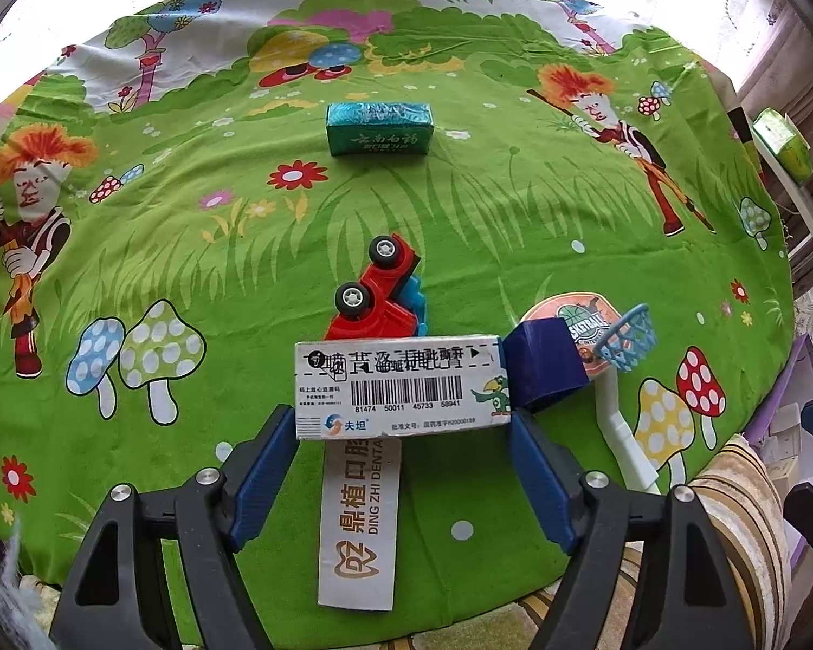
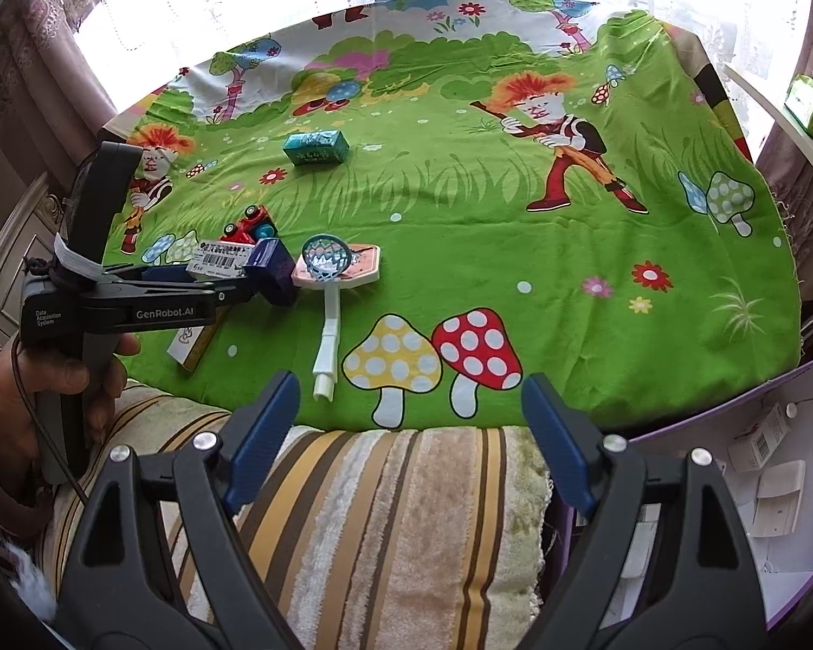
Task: Organize rigid objects
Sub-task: 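Move both tools back over the remaining items on the bed, then grasp the barcode box with the left tool while the right tool grasps the blue cup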
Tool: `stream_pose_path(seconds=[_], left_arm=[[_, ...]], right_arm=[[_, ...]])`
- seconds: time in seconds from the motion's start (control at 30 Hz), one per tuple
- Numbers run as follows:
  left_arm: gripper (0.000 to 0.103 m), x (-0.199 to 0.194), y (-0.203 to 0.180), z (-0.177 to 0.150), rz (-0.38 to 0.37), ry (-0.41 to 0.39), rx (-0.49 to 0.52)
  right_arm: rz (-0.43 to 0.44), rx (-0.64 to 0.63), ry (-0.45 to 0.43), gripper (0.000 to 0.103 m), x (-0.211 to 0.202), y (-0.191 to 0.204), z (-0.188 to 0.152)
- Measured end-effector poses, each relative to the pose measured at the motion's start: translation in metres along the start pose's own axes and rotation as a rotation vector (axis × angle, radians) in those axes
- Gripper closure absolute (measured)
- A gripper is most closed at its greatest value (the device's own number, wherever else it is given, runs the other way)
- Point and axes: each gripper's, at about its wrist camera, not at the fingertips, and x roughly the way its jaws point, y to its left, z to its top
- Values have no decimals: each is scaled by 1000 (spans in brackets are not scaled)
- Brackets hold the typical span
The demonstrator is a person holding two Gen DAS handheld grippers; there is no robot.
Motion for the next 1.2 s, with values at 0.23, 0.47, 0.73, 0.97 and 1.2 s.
stream_pose_path(seconds=[0.23, 0.47, 0.73, 0.97, 1.2], left_arm=[[25, 3, 3, 2, -6, 0, -13], [26, -2, 7, 1, -29, -22, -37], [26, -20, 28, -9, -42, -71, -113], [26, -44, 53, -23, -31, -139, -188], [26, -57, 86, -46, -35, -174, -299]], right_arm=[[7, -19, 8, 17, 4, 7, 4], [11, -55, 12, 17, 7, 23, 10], [36, -87, 27, 20, 19, 46, 22], [64, -86, 64, 27, 41, 72, 35], [87, -3, 122, 35, 70, 85, 53]])
